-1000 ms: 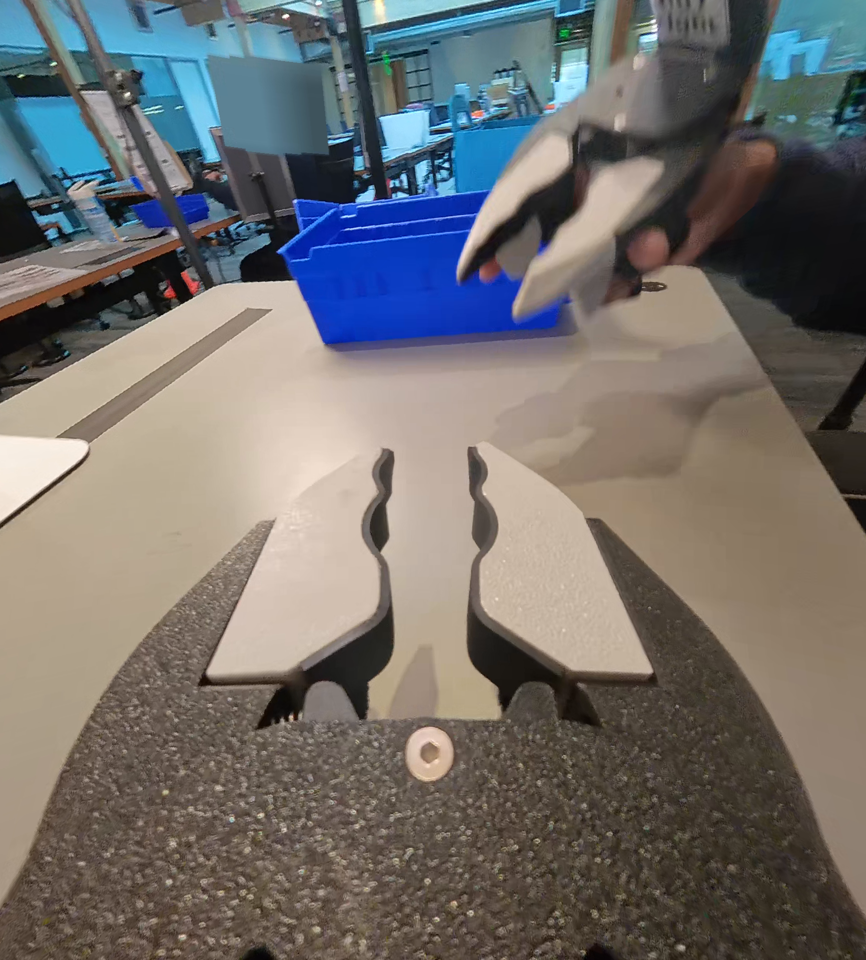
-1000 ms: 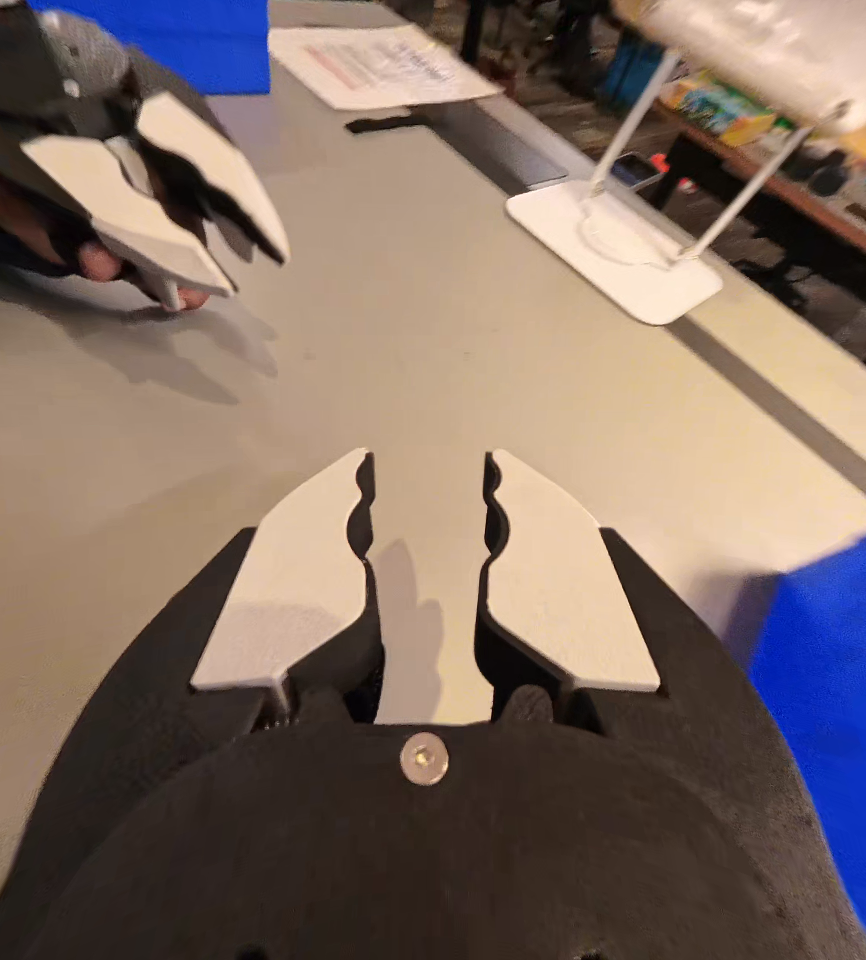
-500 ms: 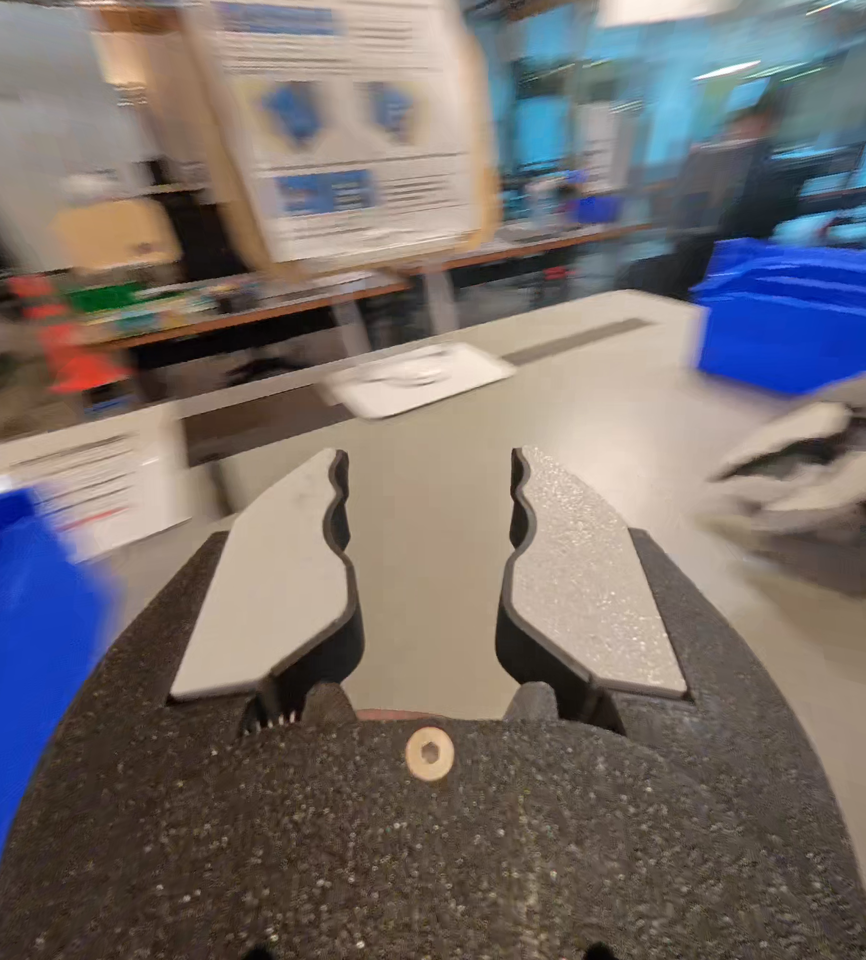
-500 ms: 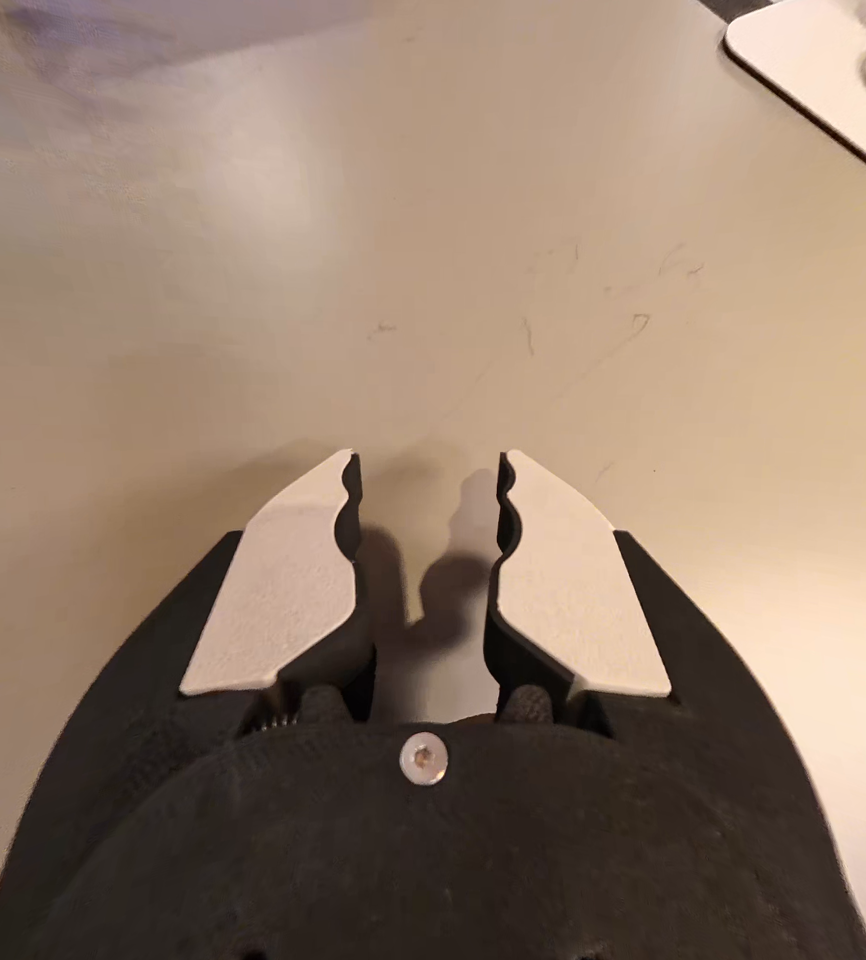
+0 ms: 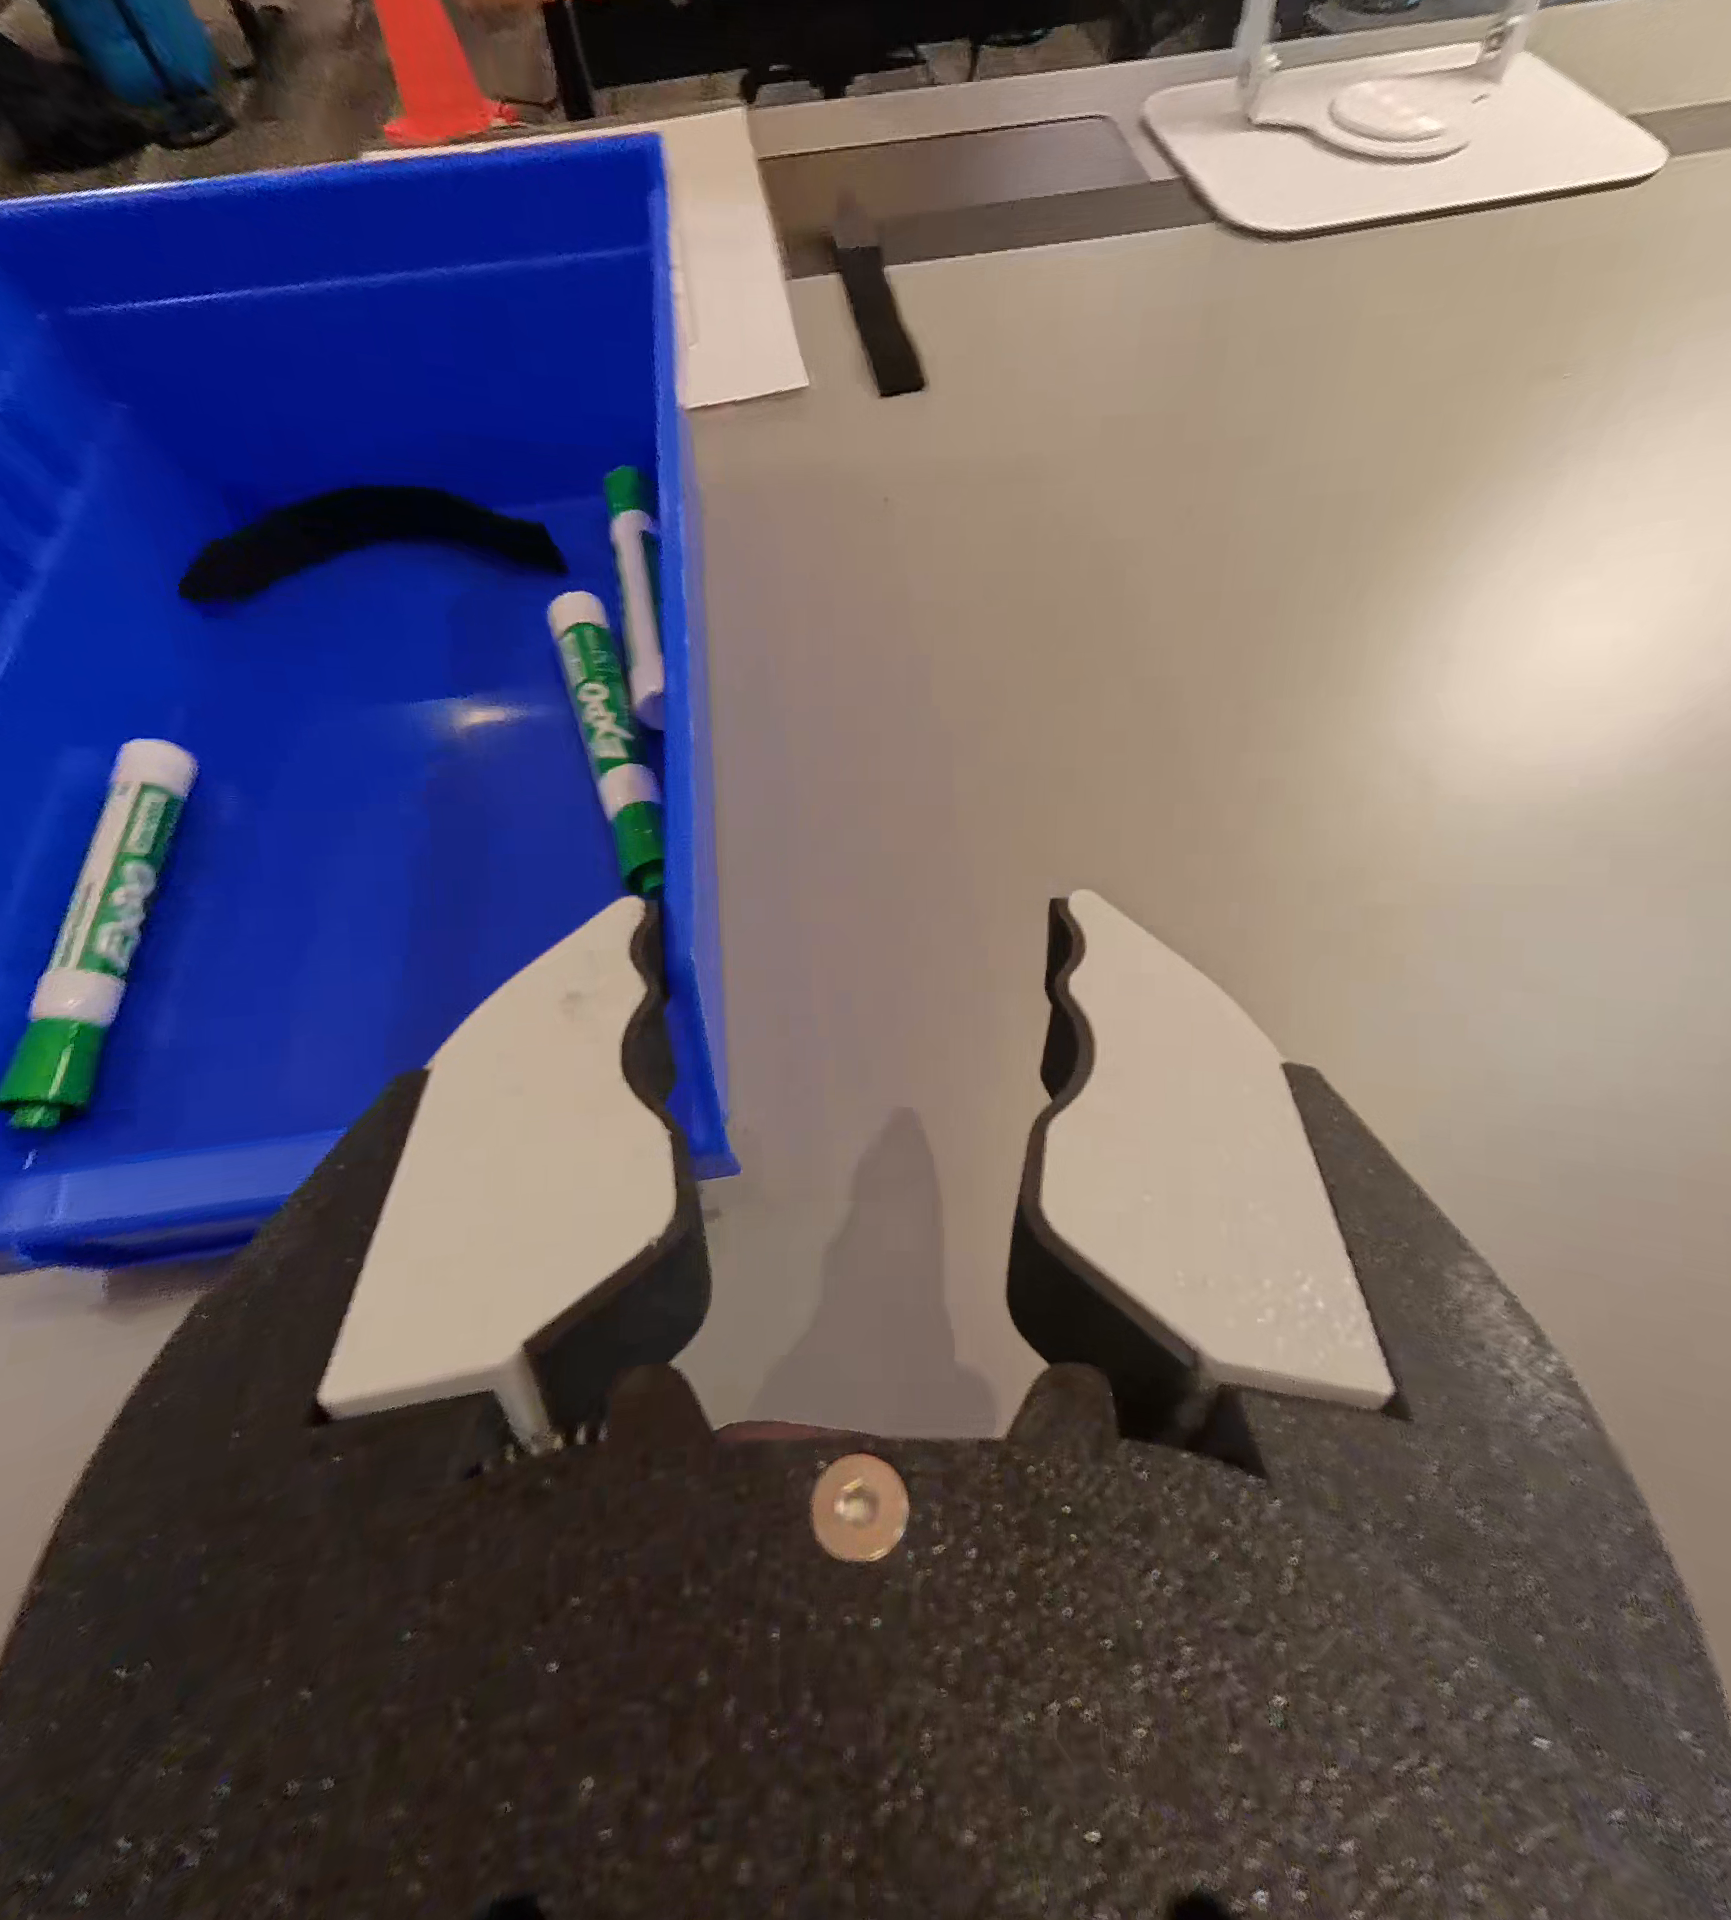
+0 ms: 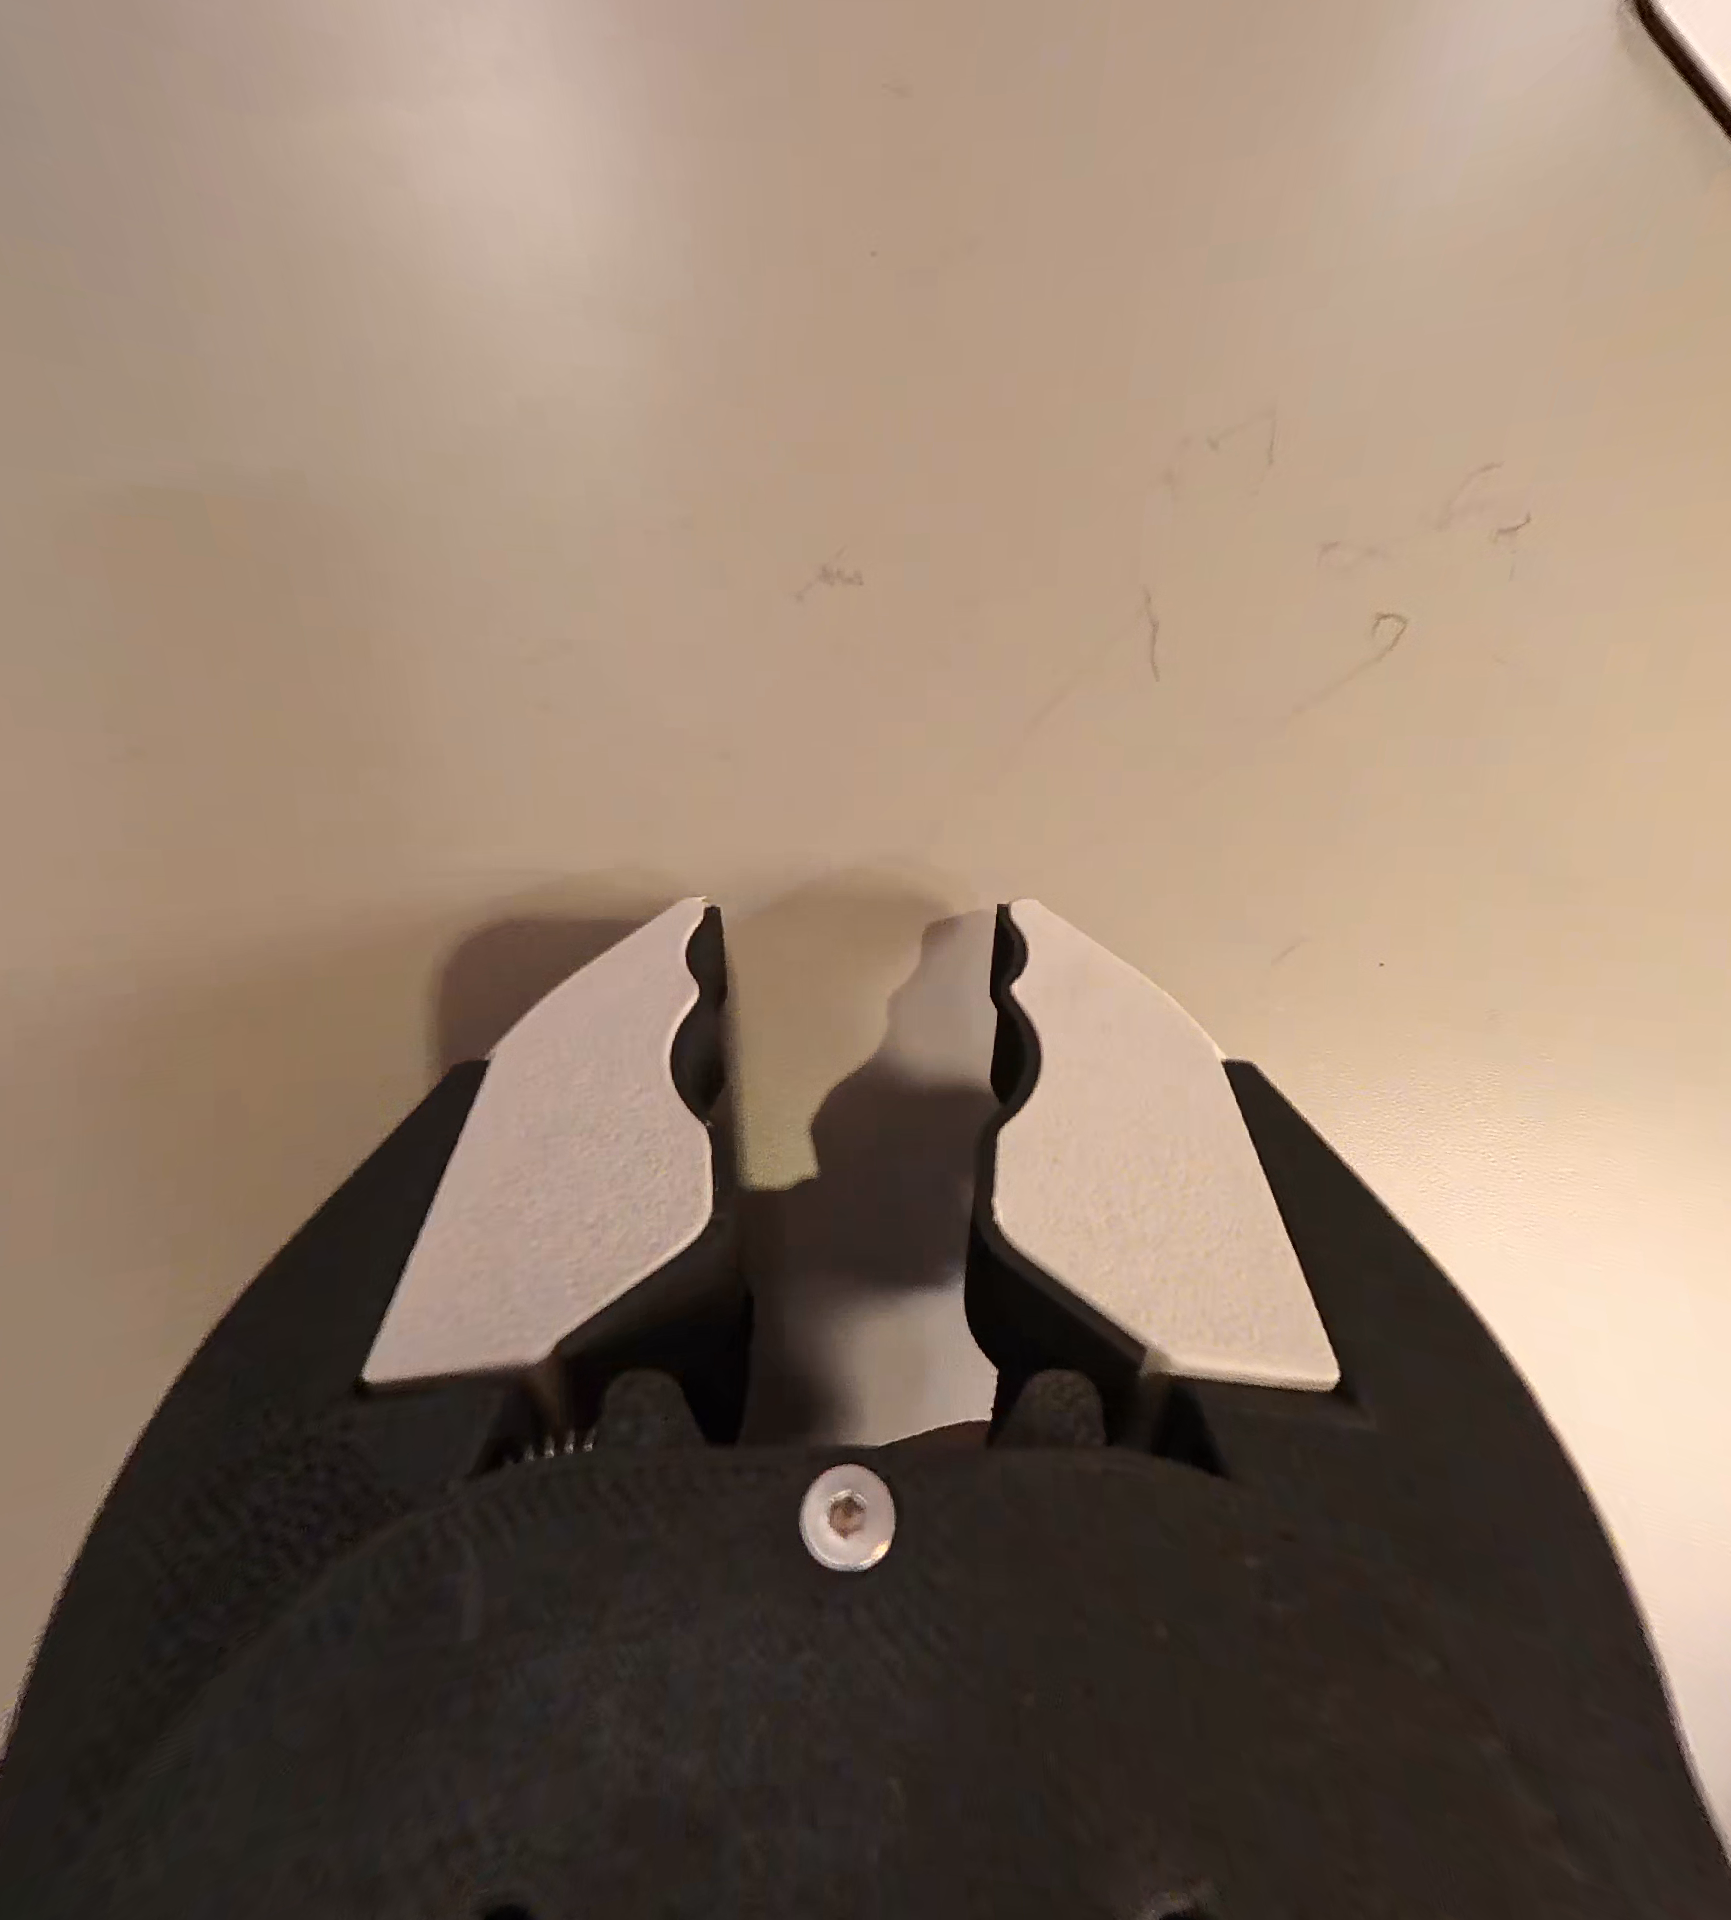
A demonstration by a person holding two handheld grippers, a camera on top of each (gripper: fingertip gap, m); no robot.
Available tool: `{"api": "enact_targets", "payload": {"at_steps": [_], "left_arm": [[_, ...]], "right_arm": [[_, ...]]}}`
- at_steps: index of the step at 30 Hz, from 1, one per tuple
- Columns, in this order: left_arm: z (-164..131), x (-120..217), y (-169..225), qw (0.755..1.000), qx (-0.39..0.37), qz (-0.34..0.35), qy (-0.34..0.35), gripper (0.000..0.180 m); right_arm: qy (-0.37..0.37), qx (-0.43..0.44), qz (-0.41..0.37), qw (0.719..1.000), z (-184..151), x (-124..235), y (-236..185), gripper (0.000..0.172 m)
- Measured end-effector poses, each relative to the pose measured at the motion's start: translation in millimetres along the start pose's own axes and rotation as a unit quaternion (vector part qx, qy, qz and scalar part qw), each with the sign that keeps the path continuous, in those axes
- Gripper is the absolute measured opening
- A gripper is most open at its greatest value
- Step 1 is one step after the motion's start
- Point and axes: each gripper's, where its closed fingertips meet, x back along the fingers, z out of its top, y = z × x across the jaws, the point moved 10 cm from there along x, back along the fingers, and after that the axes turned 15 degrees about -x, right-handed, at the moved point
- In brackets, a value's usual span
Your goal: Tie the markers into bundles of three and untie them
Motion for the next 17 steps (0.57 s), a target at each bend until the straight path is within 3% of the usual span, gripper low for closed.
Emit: {"api": "enact_targets", "payload": {"at_steps": [1,5,7,12,14,17], "left_arm": [[1.4,-1.0,2.9,1.0,0.0,-0.012,0.007,0.071],[4.3,-2.7,13.1,0.998,-0.019,-0.06,0.023,0.074],[5.2,-1.9,18.9,0.993,-0.033,-0.106,0.041,0.082],[7.4,4.1,29.3,0.972,-0.049,-0.214,0.087,0.08],[8.8,10.6,25.6,0.963,-0.033,-0.242,0.117,0.071],[13.4,16.7,2.4,0.962,0.035,-0.221,0.154,0.065]], "right_arm": [[-0.001,-0.002,0.001,1.0,0.1,-0.2,0.2,0.049],[-0.003,-0.008,0.004,1.0,0.5,-0.6,1.0,0.049],[-0.004,-0.01,0.006,1.0,0.5,-0.8,1.3,0.049],[-0.009,-0.018,0.015,1.0,0.9,-1.4,3.0,0.049],[-0.012,-0.022,0.02,0.999,1.0,-1.8,3.7,0.048],[-0.014,-0.023,0.023,0.999,1.1,-2.0,3.9,0.048]]}}
